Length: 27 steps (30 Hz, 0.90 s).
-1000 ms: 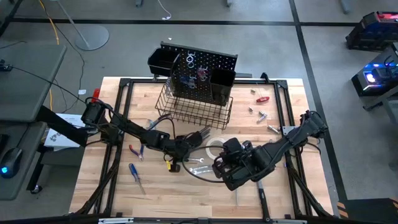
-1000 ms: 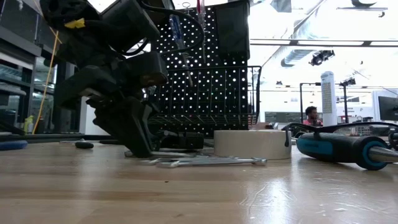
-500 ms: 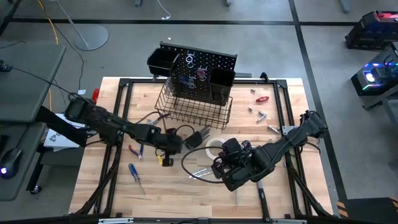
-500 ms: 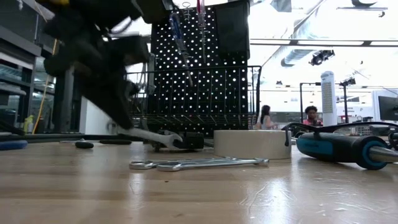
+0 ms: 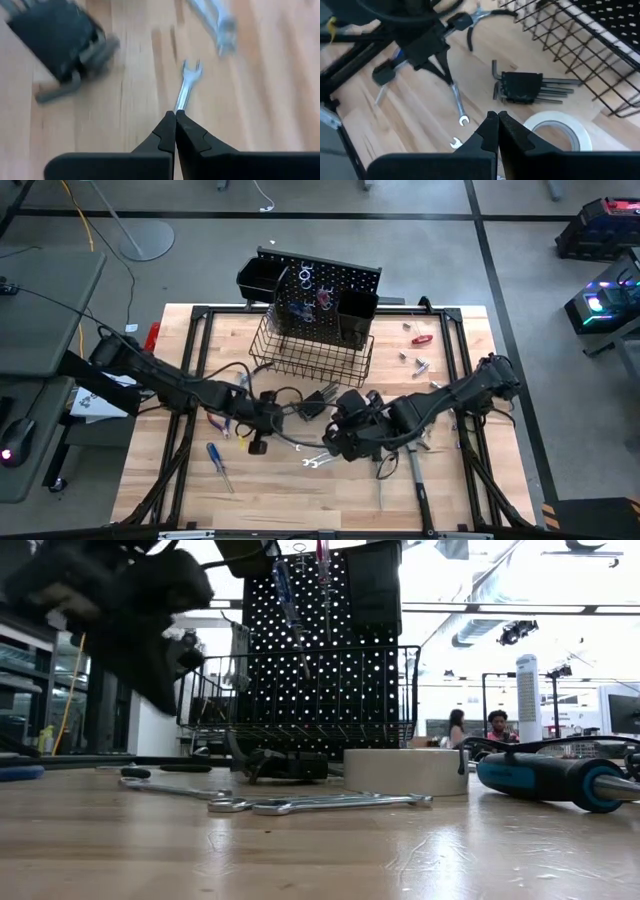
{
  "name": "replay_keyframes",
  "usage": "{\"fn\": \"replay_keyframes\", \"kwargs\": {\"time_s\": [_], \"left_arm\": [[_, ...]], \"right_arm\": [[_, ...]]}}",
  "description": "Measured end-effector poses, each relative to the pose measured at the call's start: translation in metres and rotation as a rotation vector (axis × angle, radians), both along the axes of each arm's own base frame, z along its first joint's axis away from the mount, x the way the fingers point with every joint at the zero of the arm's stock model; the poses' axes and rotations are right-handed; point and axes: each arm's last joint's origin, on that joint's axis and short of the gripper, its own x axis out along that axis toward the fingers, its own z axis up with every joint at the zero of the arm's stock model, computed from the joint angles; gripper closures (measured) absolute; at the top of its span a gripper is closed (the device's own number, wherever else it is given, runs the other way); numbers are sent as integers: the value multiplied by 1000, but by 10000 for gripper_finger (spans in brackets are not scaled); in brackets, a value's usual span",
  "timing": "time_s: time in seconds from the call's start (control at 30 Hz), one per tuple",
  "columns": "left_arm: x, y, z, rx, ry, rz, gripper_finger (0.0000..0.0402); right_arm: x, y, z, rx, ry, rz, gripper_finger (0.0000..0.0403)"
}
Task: Hang tools onto peg board
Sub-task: Hang the wrench on the peg board
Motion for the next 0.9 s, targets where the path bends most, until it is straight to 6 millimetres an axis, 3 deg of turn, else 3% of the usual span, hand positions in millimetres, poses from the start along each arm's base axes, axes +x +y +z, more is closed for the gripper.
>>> {"fn": "replay_keyframes", "kwargs": {"time_s": [0.2,0.33,0.73,0.83,0.9], "left_arm": [[-11,-2,-27,81,105,-70,401],[-14,-1,-26,105,122,-86,386],[-13,-2,-27,112,115,-175,249],[-12,-1,-26,137,100,-127,273],[-12,-1,-26,118,101,-93,326]], "right_arm": [[9,-3,-7,14,21,41,402],[13,-1,-8,37,9,46,402],[13,-1,-8,37,7,51,402],[13,-1,-8,35,8,52,402],[13,-1,-8,35,8,52,402]]}}
